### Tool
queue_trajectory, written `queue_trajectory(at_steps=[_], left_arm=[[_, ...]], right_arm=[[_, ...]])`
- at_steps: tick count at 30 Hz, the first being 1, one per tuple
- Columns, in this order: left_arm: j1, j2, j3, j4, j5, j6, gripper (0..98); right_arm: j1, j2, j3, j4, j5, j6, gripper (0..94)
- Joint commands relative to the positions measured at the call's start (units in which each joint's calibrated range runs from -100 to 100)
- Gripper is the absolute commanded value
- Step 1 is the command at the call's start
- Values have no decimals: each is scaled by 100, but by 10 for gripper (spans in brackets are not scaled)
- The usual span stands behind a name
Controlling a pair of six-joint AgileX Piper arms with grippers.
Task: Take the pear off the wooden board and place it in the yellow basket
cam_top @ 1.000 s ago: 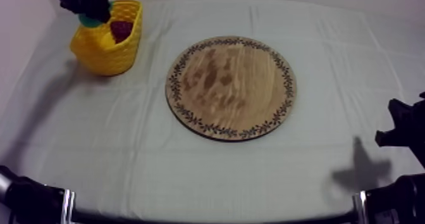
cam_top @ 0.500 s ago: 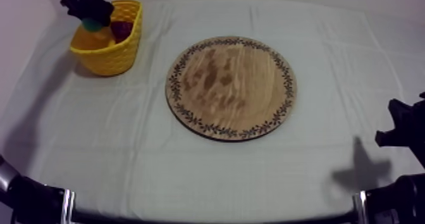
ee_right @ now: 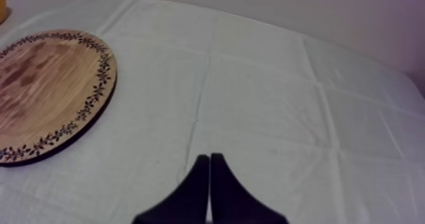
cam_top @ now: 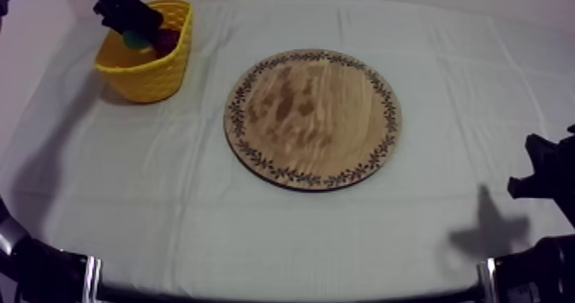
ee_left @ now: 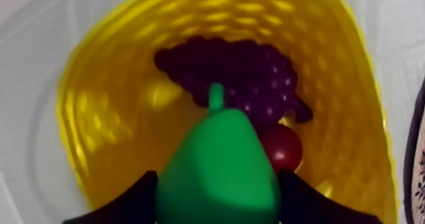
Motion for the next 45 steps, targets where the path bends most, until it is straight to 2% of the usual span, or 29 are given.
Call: queue_trajectory(at_steps=[1, 8, 13, 16, 18, 19, 21, 24, 25, 27, 30, 36, 45], left_arm=[[2, 3, -110, -12, 101, 50, 776], [26, -46, -271, -160, 354, 217, 934], [20, -134, -242, -239, 343, 280, 953], [21, -259, -190, -302, 243, 368, 927], [33, -375, -157, -368, 133, 471, 859], [40, -444, -157, -394, 94, 508, 794], [48, -610, -160, -433, 5, 550, 621], [41, -932, -61, -430, -297, 460, 270], [30, -1056, 14, -403, -381, 377, 189], [11, -1318, 175, -342, -482, 286, 93], [-26, -1763, 473, -233, -594, 263, 32], [-111, -2995, 1525, -66, -1040, 291, 4], [-292, -5944, 4190, -241, -2627, 672, 0]], right_arm=[[0, -5, 5, 2, 1, 0, 5], [0, -5, 5, 2, 1, 0, 5], [0, -5, 5, 2, 1, -2, 5], [0, -5, 5, 2, 1, -2, 5], [0, -5, 5, 2, 1, -1, 5], [0, -5, 5, 2, 1, -2, 5], [0, -5, 5, 2, 1, -1, 5], [0, -5, 5, 2, 1, 0, 5], [0, -5, 5, 2, 1, 0, 5], [0, -5, 5, 2, 1, 0, 5], [0, -5, 5, 2, 1, -1, 5], [0, -5, 5, 2, 1, -3, 5], [0, -5, 5, 2, 1, 0, 5]])
